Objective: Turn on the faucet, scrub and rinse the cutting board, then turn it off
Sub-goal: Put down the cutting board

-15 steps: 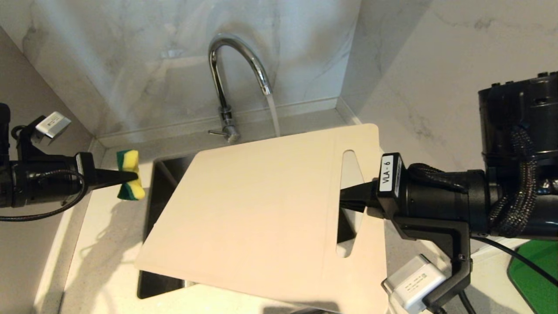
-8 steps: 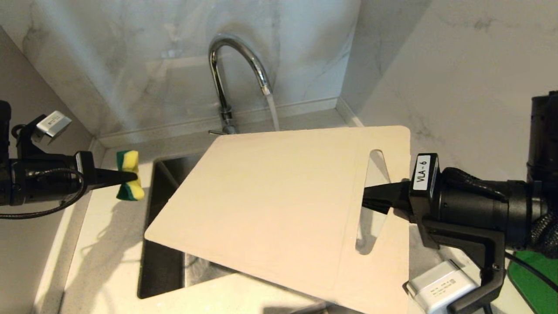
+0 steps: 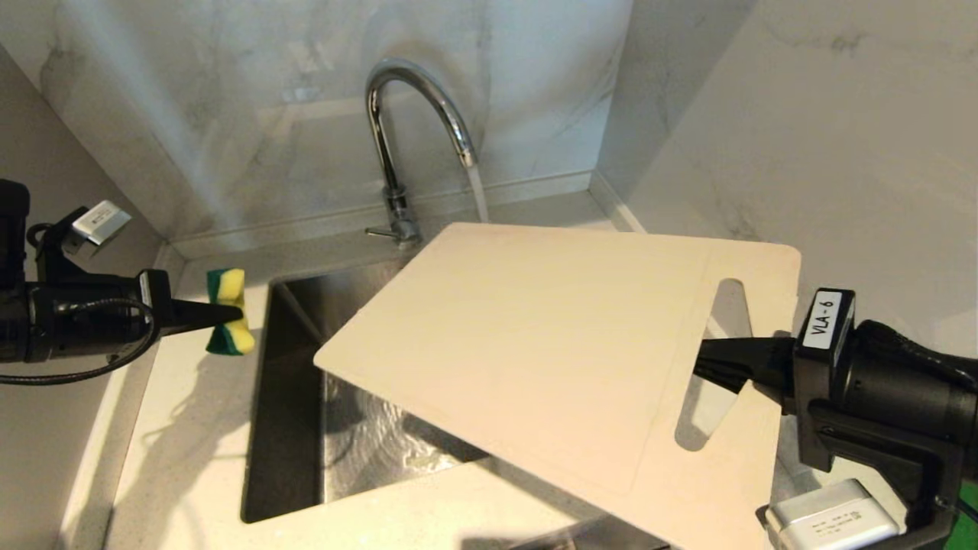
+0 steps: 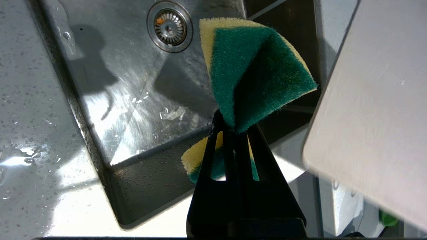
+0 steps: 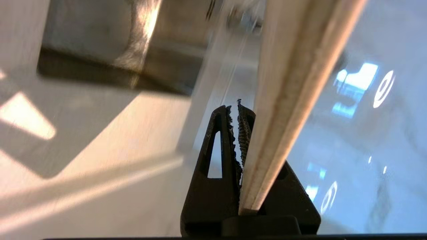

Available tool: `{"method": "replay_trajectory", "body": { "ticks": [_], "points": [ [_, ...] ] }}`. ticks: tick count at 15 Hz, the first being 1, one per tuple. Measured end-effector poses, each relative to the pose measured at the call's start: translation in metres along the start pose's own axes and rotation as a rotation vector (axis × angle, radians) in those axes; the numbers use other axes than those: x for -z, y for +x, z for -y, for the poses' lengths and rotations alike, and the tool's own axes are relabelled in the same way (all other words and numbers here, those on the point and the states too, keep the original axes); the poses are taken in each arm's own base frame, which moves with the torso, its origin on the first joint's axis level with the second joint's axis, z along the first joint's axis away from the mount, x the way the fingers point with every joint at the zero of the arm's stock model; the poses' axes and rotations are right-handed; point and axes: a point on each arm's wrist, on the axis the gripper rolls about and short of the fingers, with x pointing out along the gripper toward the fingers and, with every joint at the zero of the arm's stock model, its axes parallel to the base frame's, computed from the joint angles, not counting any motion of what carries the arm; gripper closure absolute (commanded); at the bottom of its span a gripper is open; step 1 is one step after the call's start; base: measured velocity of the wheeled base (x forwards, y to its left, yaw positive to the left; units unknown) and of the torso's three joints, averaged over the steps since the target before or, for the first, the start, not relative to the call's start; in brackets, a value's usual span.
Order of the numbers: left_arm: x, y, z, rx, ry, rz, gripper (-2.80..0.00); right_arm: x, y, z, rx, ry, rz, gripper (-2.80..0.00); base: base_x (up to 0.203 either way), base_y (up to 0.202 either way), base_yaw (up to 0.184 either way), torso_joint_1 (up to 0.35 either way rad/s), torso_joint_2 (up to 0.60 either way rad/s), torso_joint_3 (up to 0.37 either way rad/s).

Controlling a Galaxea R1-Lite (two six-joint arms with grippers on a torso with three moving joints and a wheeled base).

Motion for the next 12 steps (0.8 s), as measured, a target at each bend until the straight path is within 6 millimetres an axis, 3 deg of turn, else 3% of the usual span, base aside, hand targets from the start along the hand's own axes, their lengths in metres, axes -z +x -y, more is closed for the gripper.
{"method": "replay_trajectory", "body": {
  "ticks": [6,12],
  "points": [
    [0.001,0.006,-0.004,-0.009,-0.008,-0.017,0.0,-0.006,-0.016,-0.02,-0.057,0.113,-0.085,0.0,0.0,0.0,0.0,0.0,0.0,0.0],
    [0.002,0.013,-0.008,-0.015,-0.017,-0.035,0.0,-0.015,-0.019,-0.04,-0.084,0.207,-0.147,0.0,0.0,0.0,0.0,0.0,0.0,0.0]
  ]
}}
